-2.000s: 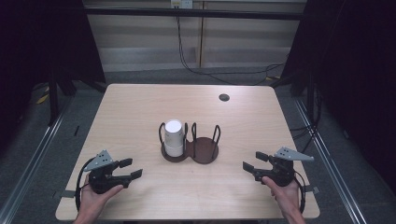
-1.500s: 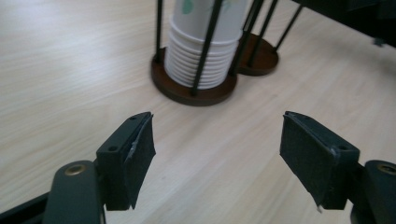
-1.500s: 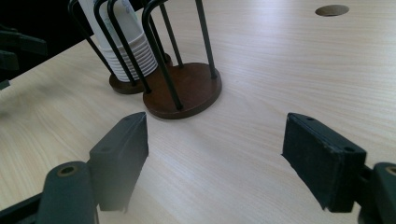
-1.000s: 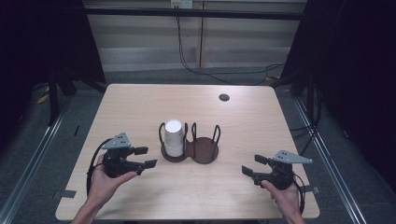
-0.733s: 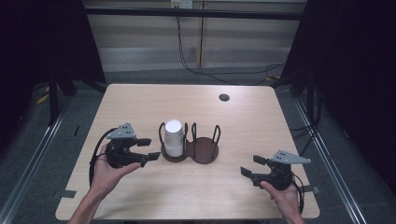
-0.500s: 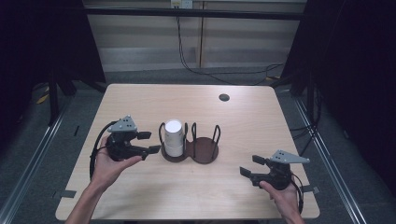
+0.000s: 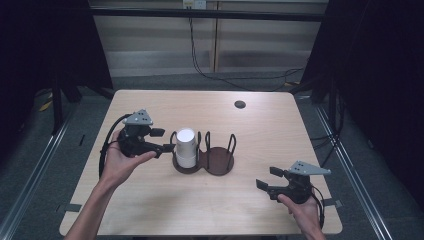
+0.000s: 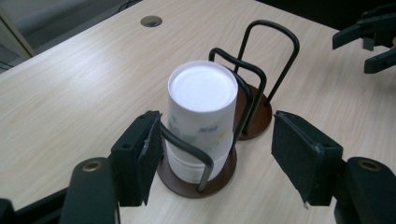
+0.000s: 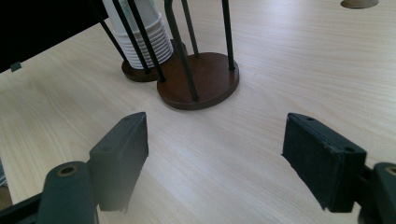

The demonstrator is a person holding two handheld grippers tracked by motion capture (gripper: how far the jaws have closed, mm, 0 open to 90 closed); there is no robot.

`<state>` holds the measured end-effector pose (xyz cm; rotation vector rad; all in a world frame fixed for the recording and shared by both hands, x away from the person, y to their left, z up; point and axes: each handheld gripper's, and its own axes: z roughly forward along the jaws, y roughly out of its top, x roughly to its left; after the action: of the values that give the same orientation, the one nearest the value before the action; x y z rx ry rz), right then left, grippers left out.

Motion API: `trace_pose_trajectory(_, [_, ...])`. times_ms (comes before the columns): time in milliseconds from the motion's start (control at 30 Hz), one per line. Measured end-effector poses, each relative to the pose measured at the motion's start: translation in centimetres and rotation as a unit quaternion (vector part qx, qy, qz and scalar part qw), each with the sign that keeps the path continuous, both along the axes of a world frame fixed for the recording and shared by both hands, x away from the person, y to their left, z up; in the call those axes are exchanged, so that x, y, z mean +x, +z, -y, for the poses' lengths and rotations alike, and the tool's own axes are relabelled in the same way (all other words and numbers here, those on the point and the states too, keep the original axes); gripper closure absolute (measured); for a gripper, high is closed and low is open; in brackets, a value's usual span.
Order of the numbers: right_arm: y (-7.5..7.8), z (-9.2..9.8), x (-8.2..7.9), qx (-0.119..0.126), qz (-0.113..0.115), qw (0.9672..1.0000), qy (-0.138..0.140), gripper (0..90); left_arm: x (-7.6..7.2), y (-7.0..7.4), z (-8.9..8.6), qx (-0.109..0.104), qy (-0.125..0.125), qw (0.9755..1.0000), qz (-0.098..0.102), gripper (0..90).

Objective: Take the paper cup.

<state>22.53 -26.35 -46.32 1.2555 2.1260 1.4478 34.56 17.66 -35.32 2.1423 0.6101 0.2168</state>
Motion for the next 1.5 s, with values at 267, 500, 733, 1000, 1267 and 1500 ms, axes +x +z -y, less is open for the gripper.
trace_pose_trajectory(267, [0.0,0.0,0.0,0.000,-0.002,1.0000,0.001,22.1,1.1,0.7,0.9,0.024,-0.009,0.9997,-0.001,32.5])
trace_pose_trajectory(500, [0.0,-0.1,0.0,-0.001,-0.003,1.0000,0.003,22.1,2.2,1.3,2.3,0.038,-0.020,0.9990,-0.013,32.4])
trace_pose_trajectory(733, [-0.1,-0.2,0.0,-0.002,-0.005,1.0000,0.006,21.9,3.5,1.4,4.0,0.096,-0.039,0.9944,-0.023,32.2])
trace_pose_trajectory(1000, [-0.1,-0.3,0.0,-0.009,-0.007,0.9999,0.011,21.7,4.3,0.7,6.4,0.153,-0.049,0.9863,-0.038,31.3])
trace_pose_trajectory(1267, [-0.2,-0.3,0.0,-0.009,-0.008,0.9999,0.012,21.4,5.1,0.3,6.7,0.169,-0.053,0.9826,-0.055,30.0])
trace_pose_trajectory(1500, [-0.2,-0.4,0.0,-0.010,-0.010,0.9998,0.011,21.4,5.4,0.6,7.4,0.189,-0.057,0.9785,-0.062,28.8])
